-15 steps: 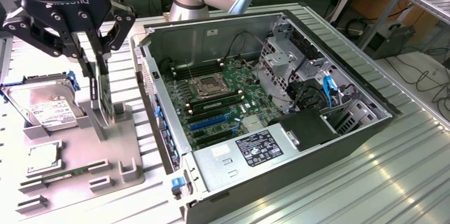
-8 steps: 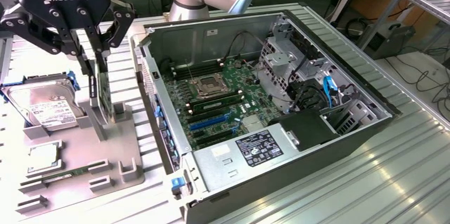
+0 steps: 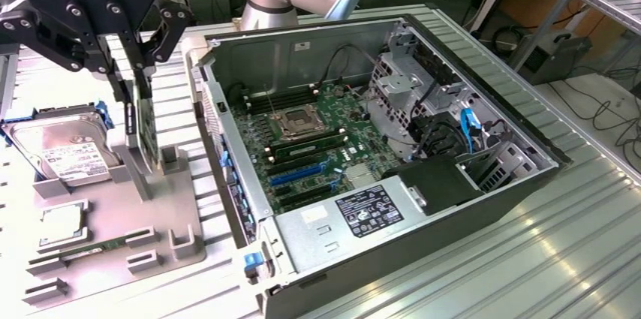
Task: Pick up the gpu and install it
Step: 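Pick up the gpu and move the gpu toward the slot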
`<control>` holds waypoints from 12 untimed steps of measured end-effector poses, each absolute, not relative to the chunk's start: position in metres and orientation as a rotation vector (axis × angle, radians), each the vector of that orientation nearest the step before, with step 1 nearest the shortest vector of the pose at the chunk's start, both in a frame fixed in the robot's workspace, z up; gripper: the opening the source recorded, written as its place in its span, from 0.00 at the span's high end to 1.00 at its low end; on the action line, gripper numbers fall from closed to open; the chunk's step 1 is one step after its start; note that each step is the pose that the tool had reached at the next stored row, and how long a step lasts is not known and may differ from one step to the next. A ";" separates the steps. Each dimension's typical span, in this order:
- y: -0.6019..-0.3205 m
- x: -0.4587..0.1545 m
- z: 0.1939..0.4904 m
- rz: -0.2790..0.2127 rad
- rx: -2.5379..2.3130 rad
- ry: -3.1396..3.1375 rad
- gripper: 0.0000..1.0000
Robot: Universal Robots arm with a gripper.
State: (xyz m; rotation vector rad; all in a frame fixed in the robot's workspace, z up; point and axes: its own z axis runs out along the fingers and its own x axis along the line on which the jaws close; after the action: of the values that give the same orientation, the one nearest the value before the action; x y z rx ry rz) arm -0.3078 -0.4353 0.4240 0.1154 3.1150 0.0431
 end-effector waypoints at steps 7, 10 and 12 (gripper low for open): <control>-0.435 -0.308 0.429 0.043 0.115 3.115 0.74; -0.435 -0.308 0.431 0.043 0.115 3.115 0.74; -0.435 -0.308 0.432 0.043 0.115 3.115 0.74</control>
State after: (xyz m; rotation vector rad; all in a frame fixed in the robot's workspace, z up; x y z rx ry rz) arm -0.3078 -0.4353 0.4321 0.1154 3.1150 0.0431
